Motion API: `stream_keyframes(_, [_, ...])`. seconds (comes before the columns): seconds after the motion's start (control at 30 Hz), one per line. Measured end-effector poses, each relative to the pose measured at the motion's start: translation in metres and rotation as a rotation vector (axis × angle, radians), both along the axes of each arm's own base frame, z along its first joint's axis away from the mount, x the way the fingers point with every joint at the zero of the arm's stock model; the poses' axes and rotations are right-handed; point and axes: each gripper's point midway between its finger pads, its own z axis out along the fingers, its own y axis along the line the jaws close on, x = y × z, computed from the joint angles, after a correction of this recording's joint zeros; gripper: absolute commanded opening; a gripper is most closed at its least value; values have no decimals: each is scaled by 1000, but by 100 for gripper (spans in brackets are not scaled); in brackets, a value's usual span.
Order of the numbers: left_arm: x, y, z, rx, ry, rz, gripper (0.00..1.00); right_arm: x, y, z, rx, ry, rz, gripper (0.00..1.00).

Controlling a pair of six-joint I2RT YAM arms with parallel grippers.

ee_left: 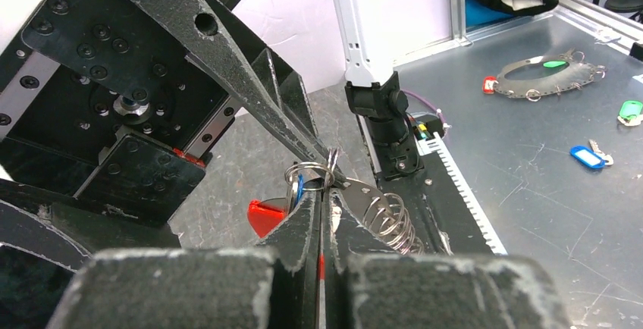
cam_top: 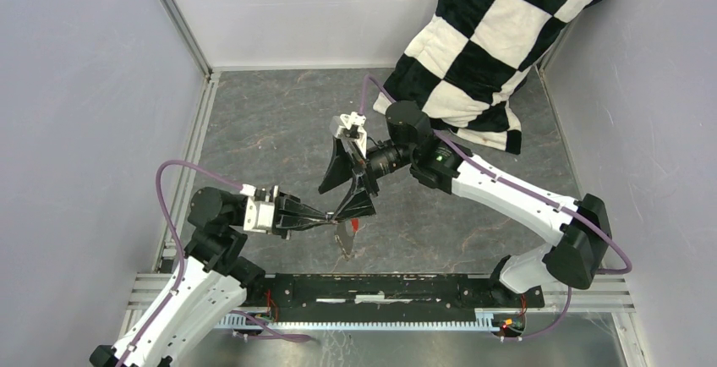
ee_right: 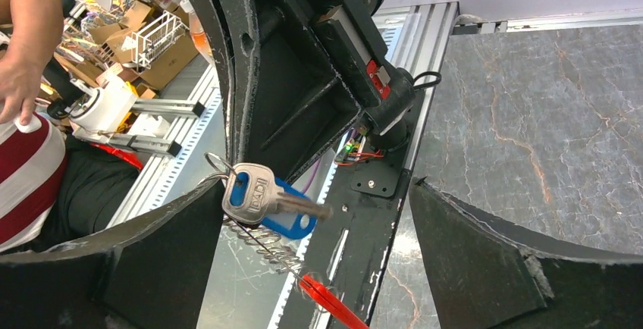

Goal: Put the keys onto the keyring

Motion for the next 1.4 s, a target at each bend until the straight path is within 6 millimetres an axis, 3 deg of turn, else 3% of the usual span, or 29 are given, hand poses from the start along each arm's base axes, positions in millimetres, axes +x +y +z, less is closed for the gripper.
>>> stream_keyframes(0.4, [0, 2, 8, -28, -32, 22, 2, 5, 1, 9, -15, 3, -32, 98])
stream_keyframes(0.83, [4, 3, 10, -42, -34, 51, 2, 31, -1, 30, 13, -23, -97, 98])
stream_keyframes(1.07, [5, 3, 11, -44, -31, 60, 2, 38, 0, 28, 1, -34, -115, 98])
stream_keyframes(1.27, [9, 3, 11, -50, -19, 85, 2, 70, -11, 55, 51, -176, -229, 98])
stream_keyframes(1.4, [15, 3, 11, -52, 18, 120, 2, 75, -28, 71, 83, -288, -279, 98])
